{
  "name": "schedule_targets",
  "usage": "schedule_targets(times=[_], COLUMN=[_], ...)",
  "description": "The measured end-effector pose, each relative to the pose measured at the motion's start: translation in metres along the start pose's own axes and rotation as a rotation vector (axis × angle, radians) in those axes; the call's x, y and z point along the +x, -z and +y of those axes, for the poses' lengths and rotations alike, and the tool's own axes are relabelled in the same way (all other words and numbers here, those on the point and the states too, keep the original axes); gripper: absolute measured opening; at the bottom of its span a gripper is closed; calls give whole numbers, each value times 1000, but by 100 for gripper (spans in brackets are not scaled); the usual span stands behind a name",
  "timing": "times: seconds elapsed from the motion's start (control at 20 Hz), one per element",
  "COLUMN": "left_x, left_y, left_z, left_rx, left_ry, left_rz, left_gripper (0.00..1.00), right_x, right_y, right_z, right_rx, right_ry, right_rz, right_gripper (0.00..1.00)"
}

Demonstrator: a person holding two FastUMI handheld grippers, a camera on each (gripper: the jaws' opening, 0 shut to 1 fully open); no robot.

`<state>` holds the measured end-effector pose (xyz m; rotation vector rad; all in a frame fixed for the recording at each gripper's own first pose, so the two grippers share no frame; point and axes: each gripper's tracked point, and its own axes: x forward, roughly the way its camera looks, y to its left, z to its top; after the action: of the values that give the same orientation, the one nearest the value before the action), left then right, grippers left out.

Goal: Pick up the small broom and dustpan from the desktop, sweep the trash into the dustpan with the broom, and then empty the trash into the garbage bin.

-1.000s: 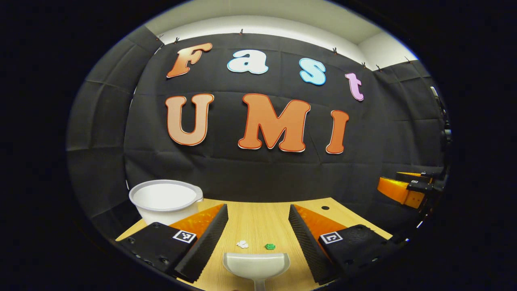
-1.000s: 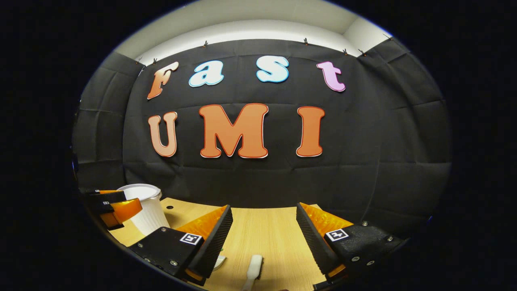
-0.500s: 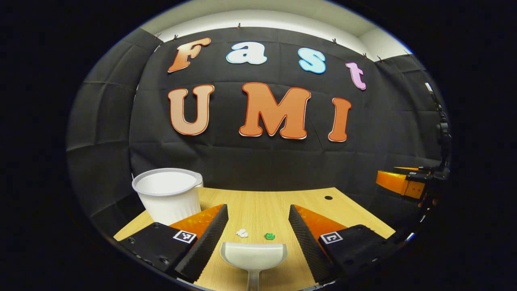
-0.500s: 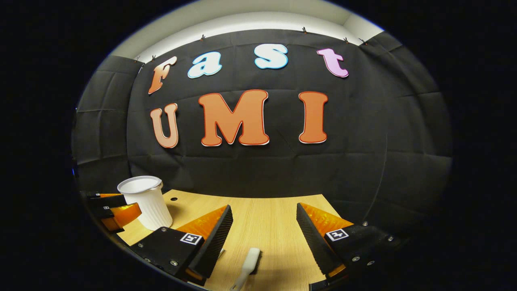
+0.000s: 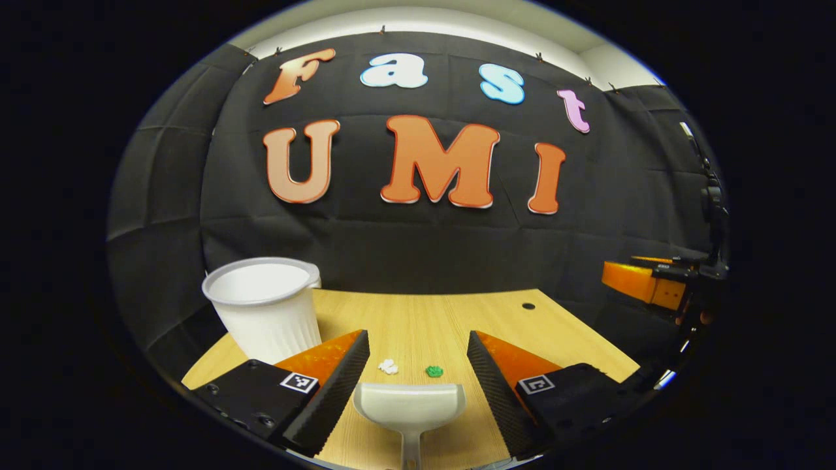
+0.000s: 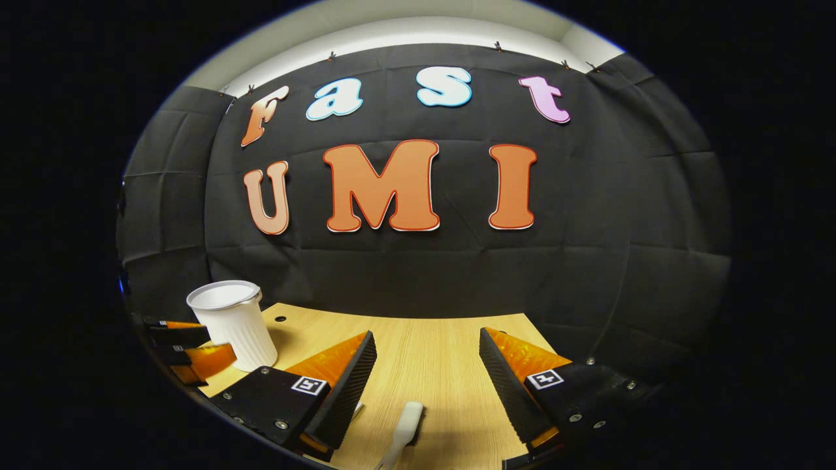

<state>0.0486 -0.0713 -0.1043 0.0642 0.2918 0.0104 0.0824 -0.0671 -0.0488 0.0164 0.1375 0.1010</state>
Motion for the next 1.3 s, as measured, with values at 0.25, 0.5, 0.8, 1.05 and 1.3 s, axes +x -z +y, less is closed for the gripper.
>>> schedule_targets(times=[0.25,0.5,0.8,1.05,1.3], left_x=[8,15,49,54,60], left_y=[122,212,230,246,246], left_z=[2,9,19,14,13], left_rx=[-66,-178,-42,-41,-62], left_ry=[89,68,46,60,44], left_rz=[463,929,1024,1107,1114], left_gripper=[96,98,98,98,98], right_x=[6,9,18,28,35], right_y=[21,45,52,61,70], right_z=[-5,-36,-67,-67,-64], right_rx=[14,72,79,60,68], right_ry=[11,66,124,115,98], right_rz=[28,76,94,124,162], right_gripper=[95,95,95,95,95])
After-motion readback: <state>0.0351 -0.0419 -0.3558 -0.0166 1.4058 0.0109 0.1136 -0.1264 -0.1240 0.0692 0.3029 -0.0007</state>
